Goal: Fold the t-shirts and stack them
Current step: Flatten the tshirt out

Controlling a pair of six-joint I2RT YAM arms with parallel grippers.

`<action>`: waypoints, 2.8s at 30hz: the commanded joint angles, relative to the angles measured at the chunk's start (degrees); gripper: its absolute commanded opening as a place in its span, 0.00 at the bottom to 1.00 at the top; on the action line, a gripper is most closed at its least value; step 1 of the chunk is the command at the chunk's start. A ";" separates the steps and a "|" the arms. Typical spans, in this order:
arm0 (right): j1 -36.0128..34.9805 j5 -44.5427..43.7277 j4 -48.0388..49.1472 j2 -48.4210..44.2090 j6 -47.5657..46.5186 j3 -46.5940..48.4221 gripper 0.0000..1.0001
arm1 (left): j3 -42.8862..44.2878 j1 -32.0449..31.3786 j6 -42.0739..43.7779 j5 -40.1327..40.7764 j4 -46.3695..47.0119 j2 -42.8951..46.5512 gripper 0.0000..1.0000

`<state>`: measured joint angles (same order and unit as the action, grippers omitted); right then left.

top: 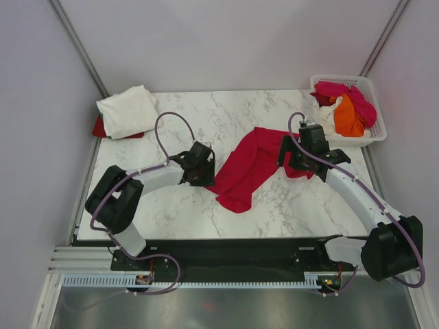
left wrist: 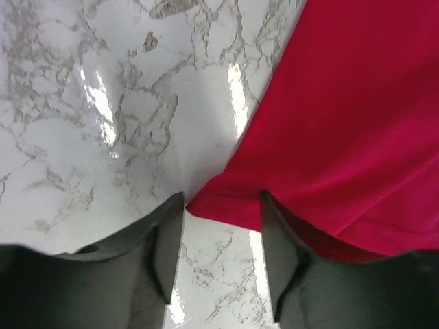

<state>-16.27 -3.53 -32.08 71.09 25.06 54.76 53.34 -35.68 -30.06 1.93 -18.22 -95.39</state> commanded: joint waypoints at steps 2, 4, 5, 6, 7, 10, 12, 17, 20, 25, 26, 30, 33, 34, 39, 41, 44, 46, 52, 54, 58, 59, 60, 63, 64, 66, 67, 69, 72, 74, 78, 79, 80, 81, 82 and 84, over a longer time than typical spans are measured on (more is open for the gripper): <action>0.10 -2.09 1.66 0.19 -0.89 -0.53 0.98 | 0.80 0.09 1.50 0.27 2.22 -3.48 0.47; 0.01 -2.62 1.66 0.10 -1.24 -0.97 0.98 | 0.54 0.09 1.50 0.00 2.31 -4.62 0.24; 0.10 -3.14 1.66 0.01 -1.24 -1.06 0.98 | 0.62 0.09 1.85 -0.87 2.22 -4.97 0.14; 0.10 -3.24 1.84 0.10 -1.41 -1.24 0.98 | 1.06 0.09 2.11 -1.31 2.22 -4.98 0.02; 0.10 -3.41 1.93 0.19 -1.42 -1.50 0.98 | 1.15 0.09 2.46 -1.58 2.13 -3.85 0.02; 0.10 -3.15 2.02 0.89 -1.50 -1.24 0.98 | 4.12 0.17 2.91 -1.15 -3.03 4.20 0.02; 0.01 -3.41 2.10 1.07 -1.50 -0.89 0.98 | 9.98 0.26 4.39 2.00 -11.90 10.28 0.02; 0.01 -3.15 3.86 2.73 -1.15 0.61 0.98 | 21.71 5.15 11.15 15.45 -26.42 24.09 0.02; 0.10 -3.67 5.62 5.28 -0.98 1.57 0.98 | 20.41 11.83 14.14 15.65 -27.92 27.10 0.02; 0.10 -6.40 8.43 12.66 -0.89 4.12 0.98 | 11.36 16.70 13.46 13.71 -27.49 30.00 0.02; 0.10 -7.27 8.95 15.11 -1.06 4.39 0.98 | 9.34 16.70 13.02 13.45 -27.49 30.00 0.02; 0.28 -6.24 14.04 21.71 -0.98 5.26 0.98 | 4.95 16.70 11.70 12.31 -25.82 30.18 0.02; 0.10 -2.82 15.37 25.93 -0.72 5.45 0.96 | 2.91 16.70 11.70 11.51 -24.59 30.27 0.02; 0.10 -2.10 16.94 26.29 -0.10 4.92 0.96 | 2.65 16.70 11.78 11.60 -24.58 30.27 0.02; -0.16 1.42 18.72 24.46 -0.36 1.06 0.21 | 2.38 16.70 12.05 11.69 -23.35 30.27 0.02; -0.16 -1.29 13.46 19.30 -0.63 0.79 0.00 | 2.38 16.70 12.05 12.13 -23.18 30.27 0.02; -0.34 -4.37 5.91 6.24 0.07 -1.93 0.00 | 2.21 16.78 11.96 13.35 -23.09 30.88 0.02; -0.34 -6.74 -1.71 -0.74 1.21 -3.78 0.00 | 2.12 16.96 11.78 14.14 -22.92 31.85 0.02; -4.38 -9.40 -13.97 -17.03 12.01 -5.20 0.98 | 2.12 18.45 11.52 14.33 -22.56 32.82 0.02; -4.38 -2.75 -11.89 -16.95 14.48 -5.98 0.98 | 2.21 18.98 11.69 14.24 -22.65 32.55 0.02; -4.38 -12.62 -9.68 -14.41 14.85 -6.25 0.98 | 2.03 19.68 11.96 13.89 -22.39 32.73 0.02; -4.29 -14.29 -8.28 -13.44 14.41 -6.16 0.98 | 1.94 19.69 11.96 13.62 -22.21 32.73 0.02; -4.12 -15.53 -5.40 -12.04 13.88 -5.11 0.98 | 1.94 19.69 12.05 13.36 -22.12 32.64 0.02; 0.69 -14.94 -1.17 -0.39 10.46 -0.39 0.98 | 2.20 19.77 12.31 12.57 -21.86 31.94 0.02; 2.28 -14.23 -0.10 1.75 10.10 -0.36 0.98 | 2.21 19.77 12.31 12.39 -21.86 31.94 0.02; 5.36 -12.04 3.66 5.27 9.83 -0.18 0.96 | 2.03 19.77 12.31 11.87 -21.77 32.02 0.02; 7.38 -10.90 4.82 6.68 9.75 -0.44 0.91 | 1.94 19.86 12.40 11.34 -21.69 32.20 0.02; 8.18 -9.39 7.10 10.37 9.75 -1.14 0.87 | 1.68 19.86 12.49 10.90 -21.42 32.46 0.02; 8.45 -9.82 8.60 13.02 10.36 -2.64 0.83 | 1.68 19.86 12.57 10.37 -21.25 32.12 0.02; 9.06 -10.62 9.57 13.55 10.45 -4.39 0.82 | 1.85 19.86 12.66 9.67 -21.16 31.85 0.02; 10.64 -9.83 11.85 15.30 10.45 -6.42 0.76 | 1.94 19.86 12.84 8.88 -20.89 31.50 0.02; 11.00 -9.83 12.12 15.92 10.45 -6.77 0.77 | 1.94 19.86 12.84 8.79 -20.89 31.50 0.02; 11.35 -9.92 12.65 16.27 10.36 -7.38 0.77 | 1.85 19.86 12.84 8.70 -20.89 31.50 0.02; 11.70 -9.92 13.70 16.62 10.27 -7.74 0.77 | 1.85 19.86 12.84 8.70 -20.89 31.67 0.02; 11.96 -10.09 14.05 17.58 10.27 -7.92 0.77 | 1.77 19.86 12.84 8.70 -20.89 31.67 0.02; 12.40 -10.18 15.20 18.99 9.92 -7.83 0.76 | 1.77 19.86 12.75 8.61 -20.81 31.59 0.02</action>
<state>-4.56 -13.41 -20.91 88.44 35.48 47.24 55.13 -16.19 -19.55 11.38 -41.39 -63.88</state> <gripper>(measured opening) 0.767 0.033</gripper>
